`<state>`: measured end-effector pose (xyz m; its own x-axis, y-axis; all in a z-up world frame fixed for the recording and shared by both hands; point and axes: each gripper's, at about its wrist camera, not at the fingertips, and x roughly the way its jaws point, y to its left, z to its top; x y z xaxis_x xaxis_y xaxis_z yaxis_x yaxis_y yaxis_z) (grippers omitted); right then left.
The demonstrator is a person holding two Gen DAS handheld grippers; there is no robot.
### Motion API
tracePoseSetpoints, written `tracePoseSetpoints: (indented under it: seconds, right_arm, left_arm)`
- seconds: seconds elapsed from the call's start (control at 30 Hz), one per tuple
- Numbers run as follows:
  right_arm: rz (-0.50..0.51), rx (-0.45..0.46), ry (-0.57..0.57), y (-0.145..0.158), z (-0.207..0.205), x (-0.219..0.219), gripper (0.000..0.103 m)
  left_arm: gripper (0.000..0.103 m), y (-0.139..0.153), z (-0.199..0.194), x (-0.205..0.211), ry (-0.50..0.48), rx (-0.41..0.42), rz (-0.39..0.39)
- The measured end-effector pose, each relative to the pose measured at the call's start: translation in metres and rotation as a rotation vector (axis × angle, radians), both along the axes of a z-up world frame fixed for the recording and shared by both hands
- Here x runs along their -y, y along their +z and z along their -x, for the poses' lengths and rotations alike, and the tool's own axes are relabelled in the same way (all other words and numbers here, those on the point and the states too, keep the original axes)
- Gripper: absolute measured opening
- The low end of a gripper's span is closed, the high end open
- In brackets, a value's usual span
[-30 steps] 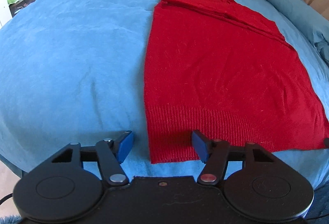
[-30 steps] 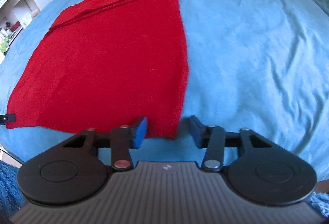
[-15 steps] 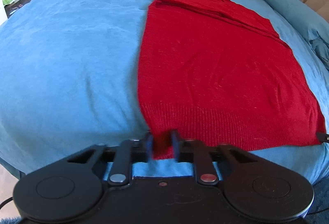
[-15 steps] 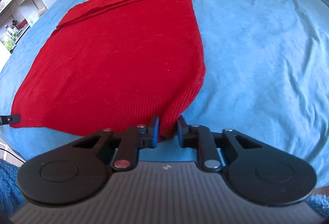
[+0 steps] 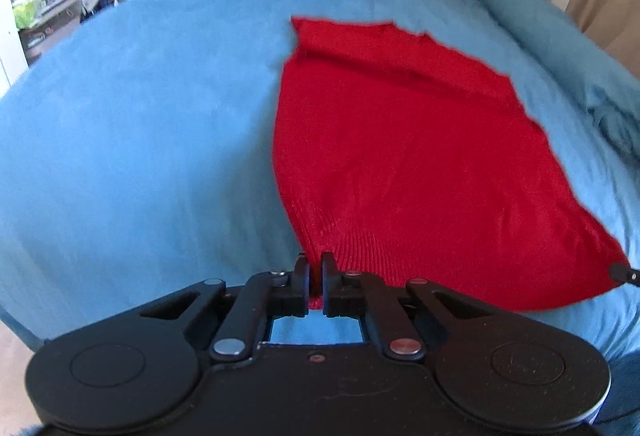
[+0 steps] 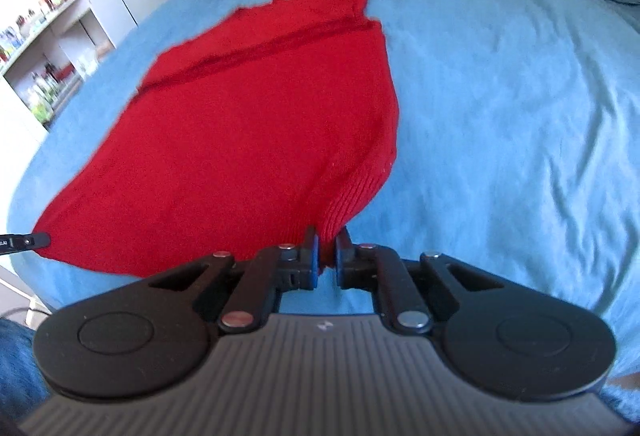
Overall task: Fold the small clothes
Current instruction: 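Grasp the hem with both grippers and lift it toward the collar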
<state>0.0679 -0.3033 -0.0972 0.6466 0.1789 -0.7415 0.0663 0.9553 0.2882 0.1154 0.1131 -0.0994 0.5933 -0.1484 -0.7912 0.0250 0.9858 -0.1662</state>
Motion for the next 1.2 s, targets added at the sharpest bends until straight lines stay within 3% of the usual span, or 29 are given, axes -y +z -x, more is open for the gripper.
tracePoseSetpoints:
  seconds: [0.13, 0.27, 0.43, 0.57, 0.67, 0.8, 0.97, 1.1, 1.13, 1.2]
  right_arm:
    - [-0.057, 0.059, -0.011, 0.03, -0.016, 0.01, 0.023]
    - [-0.121, 0.125, -0.032, 0.064, -0.058, 0.026, 0.023]
    - [-0.133, 0.206, -0.041, 0.106, -0.152, 0.04, 0.023]
    - [-0.102, 0.251, -0.06, 0.118, -0.245, 0.044, 0.023]
    - [-0.065, 0.253, -0.074, 0.101, -0.318, 0.044, 0.023]
    - [-0.041, 0.226, -0.098, 0.051, -0.394, 0.04, 0.023]
    - [0.014, 0.178, -0.095, -0.02, -0.444, 0.041, 0.023]
    - [-0.01, 0.173, -0.138, -0.045, -0.469, 0.051, 0.023]
    - [-0.012, 0.175, -0.141, -0.048, -0.472, 0.051, 0.025]
    - [0.016, 0.175, -0.154, -0.054, -0.477, 0.05, 0.039]
  left_arm:
    - [0.005, 0.033, -0.019, 0.0, 0.024, 0.064, 0.021]
    - [0.005, 0.067, -0.061, -0.003, 0.056, 0.138, 0.085]
    - [0.005, 0.103, -0.158, 0.011, 0.083, 0.226, 0.063]
    - [0.005, 0.11, -0.248, 0.027, 0.122, 0.269, 0.032]
    - [0.005, 0.094, -0.319, 0.043, 0.169, 0.261, 0.018]
    - [0.005, 0.038, -0.393, 0.065, 0.206, 0.234, -0.044]
    - [0.005, -0.033, -0.434, 0.065, 0.235, 0.138, -0.054]
    - [0.006, -0.057, -0.455, 0.054, 0.255, 0.13, -0.026]
    - [0.011, -0.058, -0.454, 0.057, 0.263, 0.137, -0.025]
    - [0.048, -0.057, -0.455, 0.054, 0.285, 0.161, -0.022]
